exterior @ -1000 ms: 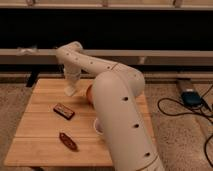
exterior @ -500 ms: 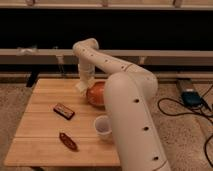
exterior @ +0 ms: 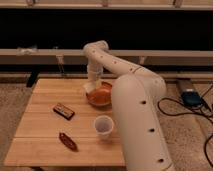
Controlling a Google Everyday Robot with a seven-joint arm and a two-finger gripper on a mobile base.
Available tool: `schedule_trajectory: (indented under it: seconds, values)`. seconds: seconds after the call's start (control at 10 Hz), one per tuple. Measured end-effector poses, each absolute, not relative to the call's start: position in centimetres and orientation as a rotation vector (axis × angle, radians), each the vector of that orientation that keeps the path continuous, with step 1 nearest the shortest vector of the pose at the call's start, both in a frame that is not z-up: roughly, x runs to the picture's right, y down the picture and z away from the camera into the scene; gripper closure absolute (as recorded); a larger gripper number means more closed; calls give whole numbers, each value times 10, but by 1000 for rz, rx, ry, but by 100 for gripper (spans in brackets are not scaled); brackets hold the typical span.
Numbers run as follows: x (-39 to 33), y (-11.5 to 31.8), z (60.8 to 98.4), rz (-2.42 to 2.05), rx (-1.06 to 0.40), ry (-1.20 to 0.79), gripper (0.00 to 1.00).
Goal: Place the white sponge in the ceramic bowl
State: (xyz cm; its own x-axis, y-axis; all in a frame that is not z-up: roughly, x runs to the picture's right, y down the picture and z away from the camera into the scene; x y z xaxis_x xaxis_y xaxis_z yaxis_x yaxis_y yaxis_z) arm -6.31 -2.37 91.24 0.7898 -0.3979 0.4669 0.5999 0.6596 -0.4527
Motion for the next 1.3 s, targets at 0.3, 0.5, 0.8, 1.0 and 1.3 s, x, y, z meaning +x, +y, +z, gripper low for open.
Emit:
schedule_trajectory:
  seconds: [0.3, 0.5, 0.8, 1.0, 1.3]
  values:
    - [-40, -14, 906, -526, -644, -325, 35]
    - [-32, -11, 900, -516, -650, -309, 21]
    - [-32, -7, 892, -516, -645, -285, 20]
    - [-28, -6, 887, -513, -630, -274, 20]
    - [-30, -9, 870, -517, -597, -271, 20]
